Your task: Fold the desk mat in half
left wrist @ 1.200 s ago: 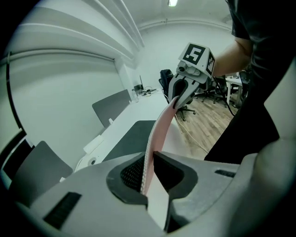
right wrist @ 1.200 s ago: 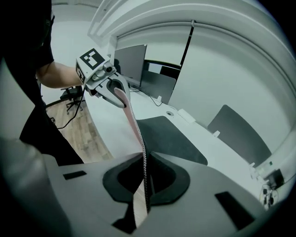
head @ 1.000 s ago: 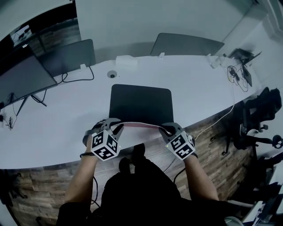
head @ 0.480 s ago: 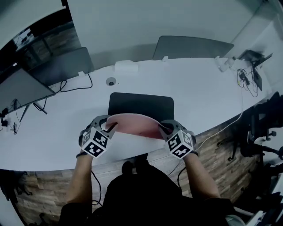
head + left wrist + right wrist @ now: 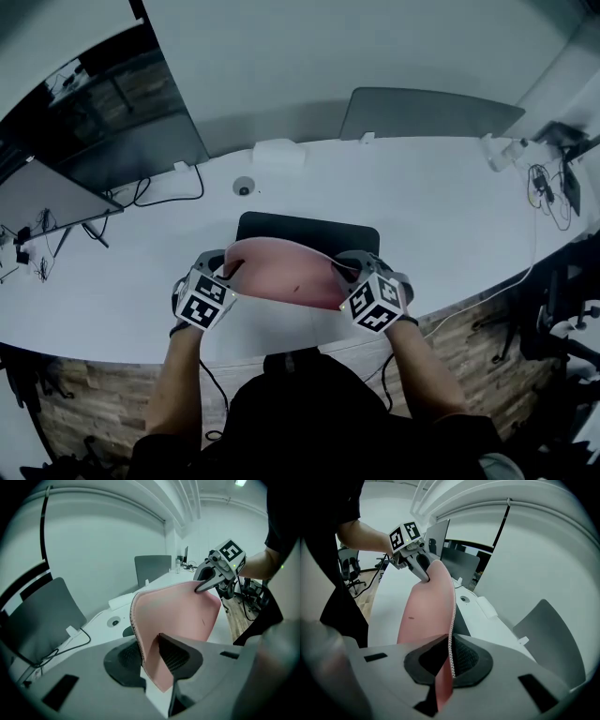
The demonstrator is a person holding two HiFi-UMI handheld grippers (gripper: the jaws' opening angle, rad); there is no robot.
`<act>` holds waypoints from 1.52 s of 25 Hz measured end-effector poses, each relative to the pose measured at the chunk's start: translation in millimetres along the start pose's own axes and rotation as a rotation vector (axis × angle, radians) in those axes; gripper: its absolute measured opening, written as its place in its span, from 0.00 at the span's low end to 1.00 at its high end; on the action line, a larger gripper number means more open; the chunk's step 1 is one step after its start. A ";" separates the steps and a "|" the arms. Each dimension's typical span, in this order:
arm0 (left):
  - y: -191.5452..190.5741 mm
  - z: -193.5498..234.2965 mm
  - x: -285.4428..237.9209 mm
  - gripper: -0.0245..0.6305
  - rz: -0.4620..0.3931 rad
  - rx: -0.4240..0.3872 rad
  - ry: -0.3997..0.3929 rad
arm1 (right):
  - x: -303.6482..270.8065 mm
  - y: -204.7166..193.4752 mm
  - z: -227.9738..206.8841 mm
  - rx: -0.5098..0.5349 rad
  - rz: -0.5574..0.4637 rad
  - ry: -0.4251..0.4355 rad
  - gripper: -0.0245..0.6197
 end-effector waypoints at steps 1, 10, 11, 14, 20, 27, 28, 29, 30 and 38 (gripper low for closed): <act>-1.0 1.7 -3.2 0.19 0.011 0.014 0.003 | -3.3 -0.1 -4.2 0.006 -0.002 0.010 0.07; -5.4 11.3 -49.8 0.19 0.109 0.094 0.043 | -32.8 -9.2 -47.7 0.030 -0.011 0.081 0.07; -5.6 10.8 -55.9 0.19 0.120 0.098 0.042 | -35.9 -11.3 -52.2 0.029 -0.011 0.088 0.07; -4.7 8.4 -72.6 0.19 0.142 0.106 0.043 | -44.7 -19.0 -65.7 0.029 -0.004 0.107 0.07; -9.5 11.7 -95.4 0.19 0.211 0.127 0.064 | -68.9 -27.7 -83.5 0.030 0.027 0.159 0.08; -31.1 17.1 -114.3 0.19 0.256 0.145 0.025 | -99.8 -28.6 -92.2 0.028 0.080 0.203 0.09; -34.9 17.5 -117.3 0.20 0.256 0.148 0.020 | -103.8 -28.4 -92.7 0.026 0.090 0.206 0.09; -38.7 17.4 -120.2 0.20 0.256 0.151 0.015 | -107.3 -28.6 -93.0 0.023 0.100 0.210 0.09; -41.5 17.6 -122.3 0.21 0.258 0.154 0.012 | -110.3 -29.1 -93.4 0.020 0.110 0.213 0.10; -48.1 20.3 -132.6 0.25 0.283 0.150 -0.013 | -126.9 -34.1 -100.3 -0.005 0.166 0.232 0.13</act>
Point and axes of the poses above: the fingertips, and each gripper's own axes: x backward along the fingers, z to its left, y out of its top, the point moved 5 cm from there along x, backward along the fingers, and after that the axes turned 14 degrees about y, right-handed, at the moved point
